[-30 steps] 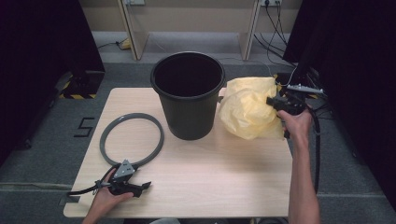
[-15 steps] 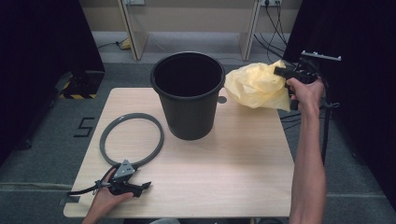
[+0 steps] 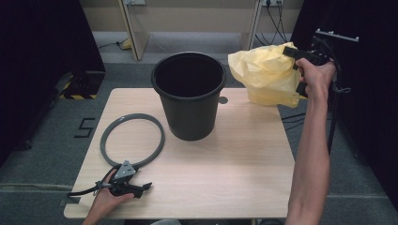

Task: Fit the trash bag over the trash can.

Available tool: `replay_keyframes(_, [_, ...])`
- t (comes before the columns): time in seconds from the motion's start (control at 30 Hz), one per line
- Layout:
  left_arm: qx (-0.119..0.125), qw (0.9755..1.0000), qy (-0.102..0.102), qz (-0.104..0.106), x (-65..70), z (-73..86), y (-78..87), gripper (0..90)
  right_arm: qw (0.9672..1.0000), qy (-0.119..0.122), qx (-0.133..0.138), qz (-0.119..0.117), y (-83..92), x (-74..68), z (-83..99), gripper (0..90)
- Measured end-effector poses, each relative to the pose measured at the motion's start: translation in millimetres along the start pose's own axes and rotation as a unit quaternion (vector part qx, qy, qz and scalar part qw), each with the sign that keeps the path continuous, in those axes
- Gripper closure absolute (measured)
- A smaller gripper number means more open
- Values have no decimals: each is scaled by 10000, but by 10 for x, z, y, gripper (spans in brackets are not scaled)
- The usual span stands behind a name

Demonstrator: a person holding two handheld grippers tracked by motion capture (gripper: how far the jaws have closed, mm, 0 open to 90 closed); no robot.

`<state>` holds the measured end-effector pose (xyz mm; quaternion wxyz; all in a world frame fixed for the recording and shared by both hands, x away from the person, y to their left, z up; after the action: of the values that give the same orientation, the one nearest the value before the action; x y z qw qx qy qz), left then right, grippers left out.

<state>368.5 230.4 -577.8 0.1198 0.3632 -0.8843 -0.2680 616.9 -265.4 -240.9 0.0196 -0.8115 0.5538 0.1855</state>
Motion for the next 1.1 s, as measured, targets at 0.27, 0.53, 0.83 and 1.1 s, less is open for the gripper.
replay_keyframes(0.27, [0,10000,0,-1,0,0,0,139,9991,264,49,-314,-194,-464,-17,894])
replay_keyframes(0.53, [1,10000,0,0,1,0,1,140,9941,684,-148,-833,-610,-1169,219,894])
replay_keyframes(0.83, [3,10000,-4,3,2,0,1,142,9820,1175,-421,-1414,-942,-2012,495,893])
replay_keyframes(1.1, [-10,10000,-31,84,12,6,19,150,9685,1511,-772,-1821,-1064,-2499,828,893])
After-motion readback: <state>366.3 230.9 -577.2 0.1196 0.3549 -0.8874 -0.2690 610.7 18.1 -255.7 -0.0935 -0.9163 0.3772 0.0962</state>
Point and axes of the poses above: each handheld gripper's, and its own axes: y roughly backward along the jaws, z roughly out of its underside, x roughly to its right, the point moved 8 cm from there along -y, roughly forward along the jaws, and after that the axes turned 8 degrees about x, right-handed, at the moved point
